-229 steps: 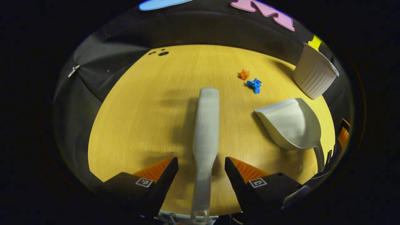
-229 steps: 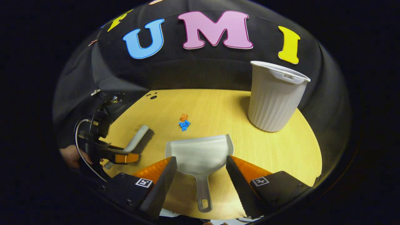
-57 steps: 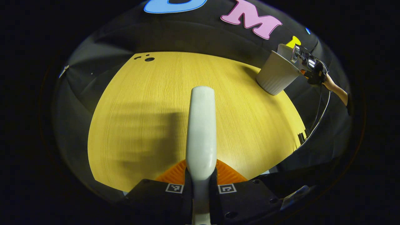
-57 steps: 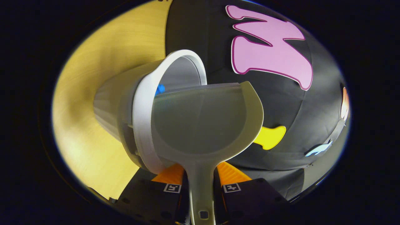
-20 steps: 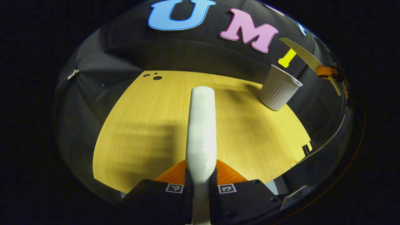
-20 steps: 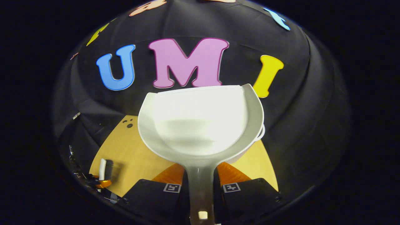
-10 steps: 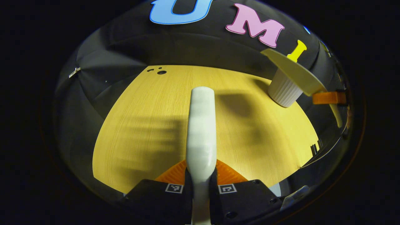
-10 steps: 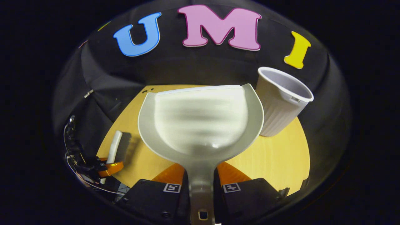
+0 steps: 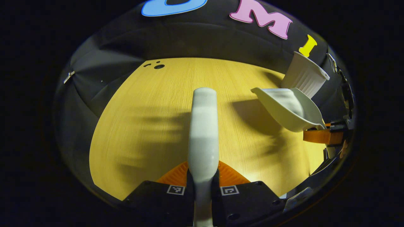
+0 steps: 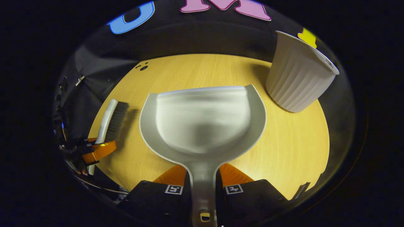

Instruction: Pick up the small broom and dustpan from the desktop, sweep the trash into the dustpan with the broom, and then empty the trash into the garbage bin.

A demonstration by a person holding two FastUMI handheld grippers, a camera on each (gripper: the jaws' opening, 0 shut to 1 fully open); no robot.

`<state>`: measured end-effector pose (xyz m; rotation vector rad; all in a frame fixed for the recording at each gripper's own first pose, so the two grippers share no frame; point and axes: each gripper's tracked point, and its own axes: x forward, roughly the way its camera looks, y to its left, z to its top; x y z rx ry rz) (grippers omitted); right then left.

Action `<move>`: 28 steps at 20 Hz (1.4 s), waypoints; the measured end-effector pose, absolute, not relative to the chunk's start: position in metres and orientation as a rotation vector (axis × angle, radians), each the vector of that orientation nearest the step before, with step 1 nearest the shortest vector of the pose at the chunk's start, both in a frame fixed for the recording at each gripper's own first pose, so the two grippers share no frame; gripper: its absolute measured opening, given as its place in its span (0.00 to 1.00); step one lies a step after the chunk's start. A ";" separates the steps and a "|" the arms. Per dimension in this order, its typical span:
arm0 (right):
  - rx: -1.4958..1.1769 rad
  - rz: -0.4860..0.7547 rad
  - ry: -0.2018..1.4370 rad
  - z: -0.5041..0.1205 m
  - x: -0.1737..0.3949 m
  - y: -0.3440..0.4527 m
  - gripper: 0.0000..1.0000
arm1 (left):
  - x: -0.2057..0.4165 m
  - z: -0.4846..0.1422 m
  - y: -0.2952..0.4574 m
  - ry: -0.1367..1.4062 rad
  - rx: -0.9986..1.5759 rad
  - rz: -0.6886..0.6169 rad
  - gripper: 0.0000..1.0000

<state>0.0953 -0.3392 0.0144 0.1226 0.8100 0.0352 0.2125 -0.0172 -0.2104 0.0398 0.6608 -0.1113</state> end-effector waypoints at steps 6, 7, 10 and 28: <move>0.115 0.039 0.890 0.000 0.081 -0.344 0.39 | 0.235 -0.223 -0.022 0.714 0.140 -0.064 0.28; 0.122 0.033 0.898 -0.002 0.083 -0.341 0.29 | 0.237 -0.224 -0.021 0.723 0.142 -0.054 0.29; 0.112 0.035 0.897 -0.004 0.084 -0.341 0.34 | 0.241 -0.232 -0.025 0.744 0.136 -0.036 0.27; 0.108 0.113 0.776 0.040 0.069 -0.341 0.99 | 0.199 -0.163 -0.043 0.516 0.085 -0.053 0.96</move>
